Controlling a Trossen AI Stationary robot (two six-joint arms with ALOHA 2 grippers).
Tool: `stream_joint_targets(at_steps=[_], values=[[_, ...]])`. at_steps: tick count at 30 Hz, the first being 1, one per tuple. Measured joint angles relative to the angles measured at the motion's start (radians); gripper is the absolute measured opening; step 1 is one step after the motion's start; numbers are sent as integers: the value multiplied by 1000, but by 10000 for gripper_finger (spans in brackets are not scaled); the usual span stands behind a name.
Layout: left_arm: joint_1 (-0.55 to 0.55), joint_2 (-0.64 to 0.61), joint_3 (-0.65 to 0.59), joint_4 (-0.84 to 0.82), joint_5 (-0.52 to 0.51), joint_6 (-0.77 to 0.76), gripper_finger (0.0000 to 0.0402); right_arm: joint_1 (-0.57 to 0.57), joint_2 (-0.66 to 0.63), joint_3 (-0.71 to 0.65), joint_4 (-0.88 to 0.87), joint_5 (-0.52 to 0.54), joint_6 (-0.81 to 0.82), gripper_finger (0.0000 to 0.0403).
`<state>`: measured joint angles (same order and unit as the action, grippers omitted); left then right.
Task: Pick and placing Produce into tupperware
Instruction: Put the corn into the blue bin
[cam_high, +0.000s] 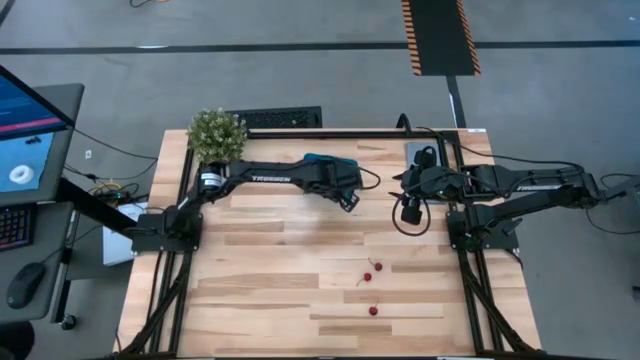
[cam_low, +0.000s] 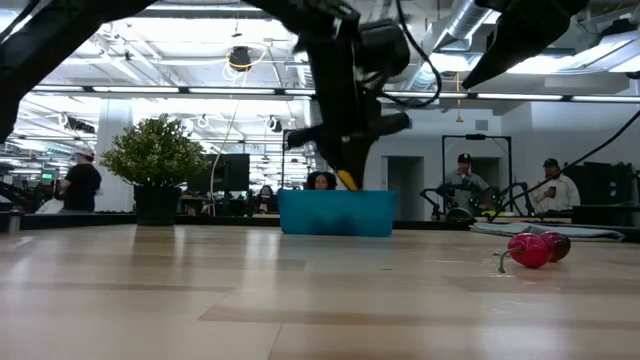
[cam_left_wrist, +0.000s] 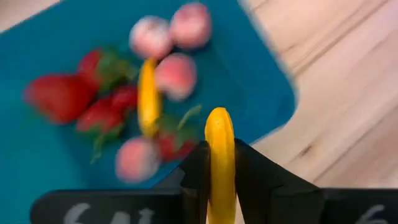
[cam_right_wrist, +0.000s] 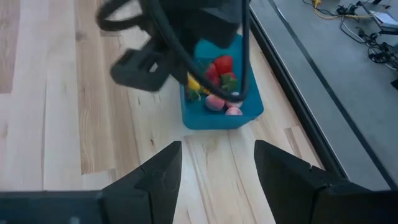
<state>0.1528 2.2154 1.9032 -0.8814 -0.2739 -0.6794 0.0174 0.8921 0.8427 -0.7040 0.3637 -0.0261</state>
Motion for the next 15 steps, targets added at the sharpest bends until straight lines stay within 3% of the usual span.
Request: stream_joint_targets(at_steps=[8,15], values=[[63,-3,-53,257,22,49,48,0,0,0,0,0,0,225],[75,-3,-53,283,10,87,48,0,0,0,-1,0,0,225]])
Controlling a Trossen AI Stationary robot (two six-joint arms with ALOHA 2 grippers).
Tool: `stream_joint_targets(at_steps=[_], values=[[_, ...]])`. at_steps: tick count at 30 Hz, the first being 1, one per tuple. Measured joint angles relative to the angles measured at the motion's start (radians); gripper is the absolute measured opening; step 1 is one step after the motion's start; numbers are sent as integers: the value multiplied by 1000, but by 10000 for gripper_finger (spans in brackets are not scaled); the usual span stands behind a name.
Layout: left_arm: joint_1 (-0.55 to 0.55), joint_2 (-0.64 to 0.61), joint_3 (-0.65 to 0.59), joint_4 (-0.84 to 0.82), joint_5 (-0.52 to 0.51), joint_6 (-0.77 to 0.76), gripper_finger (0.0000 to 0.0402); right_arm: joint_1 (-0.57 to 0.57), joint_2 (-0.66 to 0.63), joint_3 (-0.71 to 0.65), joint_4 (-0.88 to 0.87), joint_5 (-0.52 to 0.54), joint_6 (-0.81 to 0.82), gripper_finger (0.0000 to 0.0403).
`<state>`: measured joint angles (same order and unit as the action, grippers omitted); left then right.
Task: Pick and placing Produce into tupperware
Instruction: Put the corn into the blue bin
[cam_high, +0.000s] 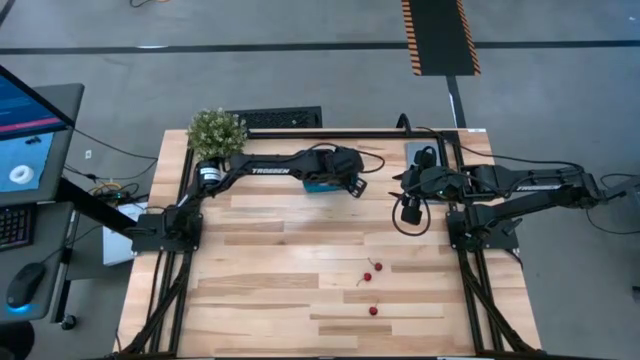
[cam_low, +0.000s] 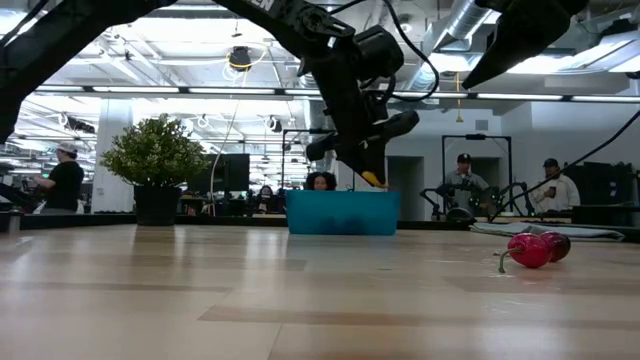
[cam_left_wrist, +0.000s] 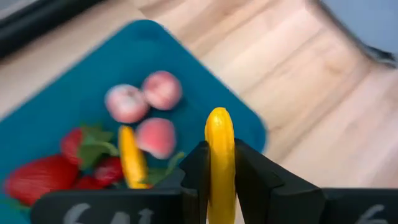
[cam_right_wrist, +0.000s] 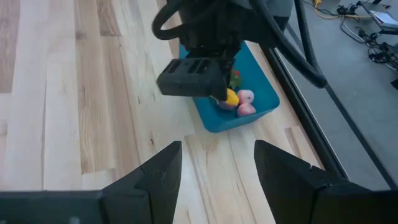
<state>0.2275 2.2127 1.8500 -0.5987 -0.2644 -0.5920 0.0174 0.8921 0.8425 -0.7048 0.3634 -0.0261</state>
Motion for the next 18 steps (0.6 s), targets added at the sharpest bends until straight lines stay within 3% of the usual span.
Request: stream_joint_targets(at_steps=[4,18], values=[[23,0,0,-18,-36,2,48,0,0,0,0,0,0,225],[61,16,-72,12,-21,-5,53,0,0,0,-15,0,0,225]])
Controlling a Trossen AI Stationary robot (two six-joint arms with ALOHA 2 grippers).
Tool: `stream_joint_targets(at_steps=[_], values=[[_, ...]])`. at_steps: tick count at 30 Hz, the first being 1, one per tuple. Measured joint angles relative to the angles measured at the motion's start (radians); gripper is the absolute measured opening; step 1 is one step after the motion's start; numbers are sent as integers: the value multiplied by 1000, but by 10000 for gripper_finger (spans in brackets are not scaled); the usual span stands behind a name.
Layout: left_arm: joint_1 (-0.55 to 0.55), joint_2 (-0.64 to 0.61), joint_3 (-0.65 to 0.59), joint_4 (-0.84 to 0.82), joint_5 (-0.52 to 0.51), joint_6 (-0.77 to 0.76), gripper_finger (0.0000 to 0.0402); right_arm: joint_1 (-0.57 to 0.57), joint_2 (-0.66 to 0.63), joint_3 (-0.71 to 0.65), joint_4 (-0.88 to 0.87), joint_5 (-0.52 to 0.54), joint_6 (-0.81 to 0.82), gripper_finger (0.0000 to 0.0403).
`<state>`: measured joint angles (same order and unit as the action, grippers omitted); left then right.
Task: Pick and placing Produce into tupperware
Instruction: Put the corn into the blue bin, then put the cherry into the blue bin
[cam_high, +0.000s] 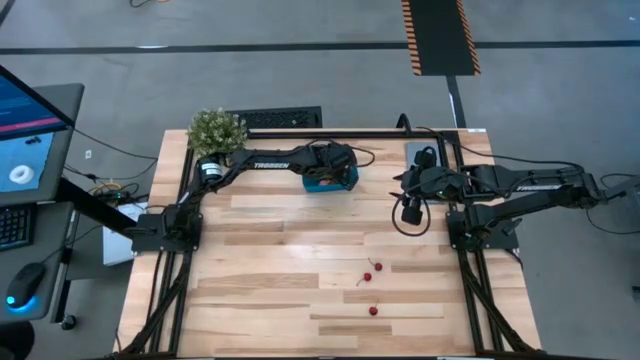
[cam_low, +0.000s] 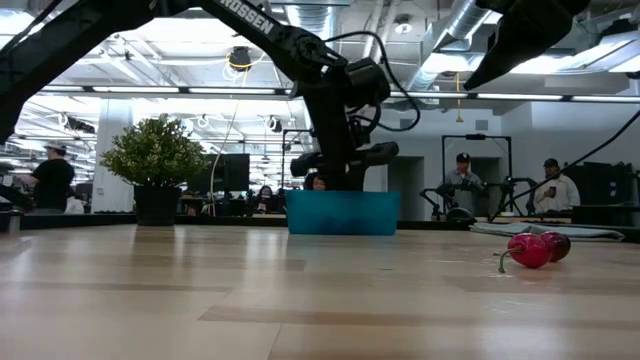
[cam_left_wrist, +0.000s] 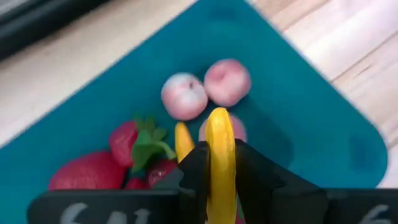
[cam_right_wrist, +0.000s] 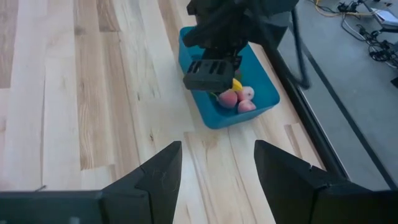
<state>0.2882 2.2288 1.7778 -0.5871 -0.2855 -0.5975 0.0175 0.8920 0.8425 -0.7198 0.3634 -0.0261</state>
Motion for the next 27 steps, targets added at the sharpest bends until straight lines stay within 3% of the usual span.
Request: stream_joint_targets(at_steps=[4,14,19,27], values=[[-6,-1,0,7,-16,31,82,0,0,0,-8,0,0,225],[-14,-2,16,-19,-8,45,202,0,0,0,-15,0,0,225],[-42,-10,98,-102,-36,71,208,0,0,0,-17,0,0,225],[-173,-11,236,-256,20,152,188,0,0,0,-43,0,0,225]])
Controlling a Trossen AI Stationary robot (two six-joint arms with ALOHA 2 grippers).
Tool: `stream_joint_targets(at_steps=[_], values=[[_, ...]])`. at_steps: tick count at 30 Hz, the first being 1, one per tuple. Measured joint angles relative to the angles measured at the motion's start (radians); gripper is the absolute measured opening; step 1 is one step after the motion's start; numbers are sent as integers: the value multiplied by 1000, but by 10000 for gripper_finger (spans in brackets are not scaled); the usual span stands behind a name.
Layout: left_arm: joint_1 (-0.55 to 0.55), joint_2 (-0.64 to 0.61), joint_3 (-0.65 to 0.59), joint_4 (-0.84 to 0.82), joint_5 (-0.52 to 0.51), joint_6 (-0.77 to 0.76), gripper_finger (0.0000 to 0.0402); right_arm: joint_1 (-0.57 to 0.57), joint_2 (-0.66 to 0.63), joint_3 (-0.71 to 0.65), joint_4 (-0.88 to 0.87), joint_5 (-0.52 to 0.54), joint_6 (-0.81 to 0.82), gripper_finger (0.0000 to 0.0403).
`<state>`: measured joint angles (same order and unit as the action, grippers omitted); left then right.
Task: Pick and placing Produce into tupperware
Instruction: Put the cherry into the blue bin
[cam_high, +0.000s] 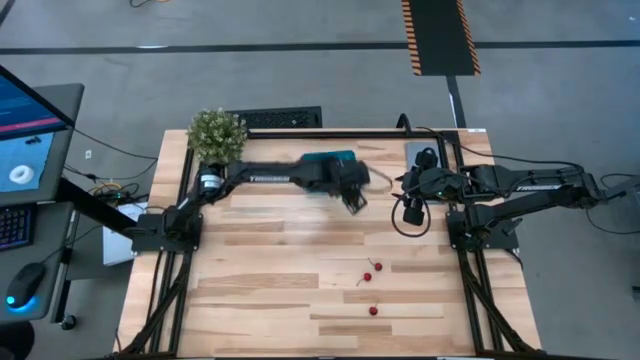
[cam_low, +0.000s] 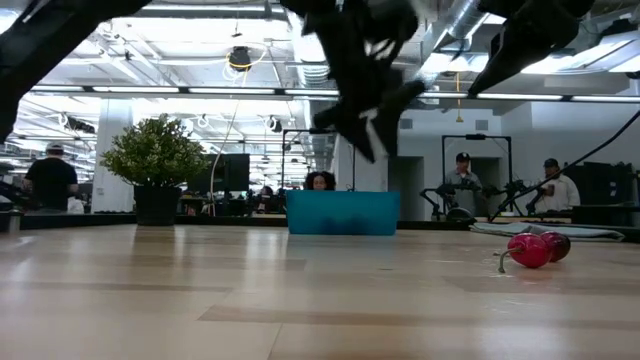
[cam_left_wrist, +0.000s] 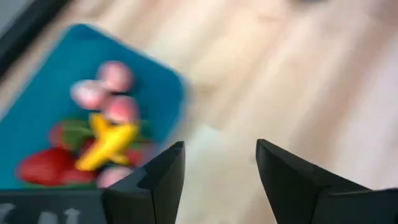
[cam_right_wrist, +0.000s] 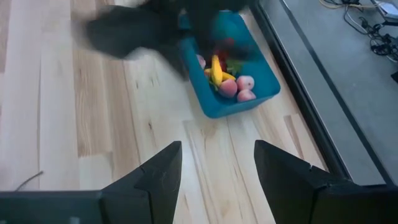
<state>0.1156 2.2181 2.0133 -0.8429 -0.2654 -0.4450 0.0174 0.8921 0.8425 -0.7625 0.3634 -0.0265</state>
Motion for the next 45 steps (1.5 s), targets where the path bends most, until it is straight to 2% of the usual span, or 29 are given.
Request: stream_joint_targets(at_steps=[7,15,20,28,40,45], values=[[-188,3,0,14,15,-34,187,0,0,0,-1,0,0,225],[-367,45,-10,237,-89,56,221,0,0,0,-1,0,0,225],[-387,135,-10,361,-75,101,253,0,0,0,-5,0,0,225],[-391,269,-11,537,51,124,270,0,0,0,-23,0,26,225],[-423,274,-9,460,15,112,270,0,0,0,-23,0,27,225],[-442,273,-10,394,-76,102,270,0,0,0,-23,0,27,225]])
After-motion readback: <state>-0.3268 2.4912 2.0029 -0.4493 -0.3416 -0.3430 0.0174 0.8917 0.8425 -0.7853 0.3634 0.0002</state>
